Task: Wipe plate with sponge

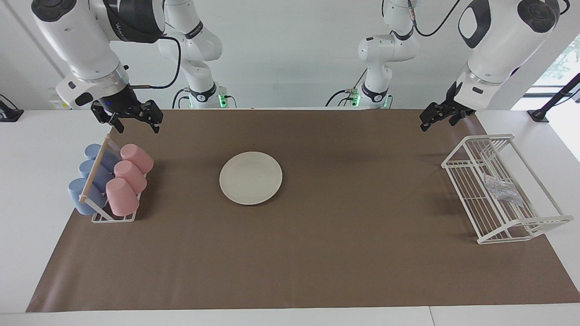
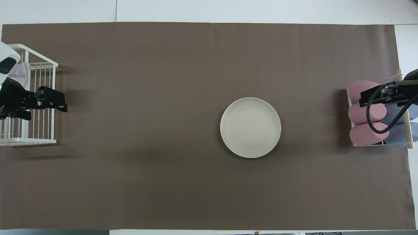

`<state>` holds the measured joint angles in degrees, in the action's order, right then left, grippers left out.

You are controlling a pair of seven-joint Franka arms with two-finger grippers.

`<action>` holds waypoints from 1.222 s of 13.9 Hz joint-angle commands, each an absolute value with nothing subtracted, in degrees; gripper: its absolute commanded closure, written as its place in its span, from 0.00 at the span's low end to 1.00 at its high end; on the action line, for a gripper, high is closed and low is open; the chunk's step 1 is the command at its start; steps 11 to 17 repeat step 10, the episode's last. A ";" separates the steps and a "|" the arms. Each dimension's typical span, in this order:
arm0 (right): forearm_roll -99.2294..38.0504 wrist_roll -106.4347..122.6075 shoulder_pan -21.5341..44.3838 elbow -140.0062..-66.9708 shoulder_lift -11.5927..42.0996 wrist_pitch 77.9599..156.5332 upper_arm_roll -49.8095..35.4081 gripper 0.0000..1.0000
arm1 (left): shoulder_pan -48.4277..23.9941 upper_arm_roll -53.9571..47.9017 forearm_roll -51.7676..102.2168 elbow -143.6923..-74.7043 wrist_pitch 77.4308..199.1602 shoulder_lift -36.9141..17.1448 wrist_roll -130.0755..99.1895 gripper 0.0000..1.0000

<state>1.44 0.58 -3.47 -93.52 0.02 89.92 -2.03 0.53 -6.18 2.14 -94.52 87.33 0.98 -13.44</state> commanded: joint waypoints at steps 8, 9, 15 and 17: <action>-1.14 1.93 -4.22 -92.64 0.18 89.12 -2.11 0.00 | 0.61 -5.45 2.81 -95.98 89.82 2.46 -8.79 0.00; -0.97 1.93 -4.22 -92.64 0.18 89.12 -2.11 0.00 | 0.62 -5.45 2.81 -95.98 89.82 2.46 -8.70 0.00; -0.97 2.02 -4.22 -92.64 0.18 89.12 -2.11 0.00 | 0.62 -5.45 2.81 -96.06 89.82 2.63 -8.70 0.00; -0.97 2.02 -4.22 -92.64 0.18 89.12 -2.11 0.00 | 0.62 -5.45 2.81 -96.06 89.82 2.63 -8.70 0.00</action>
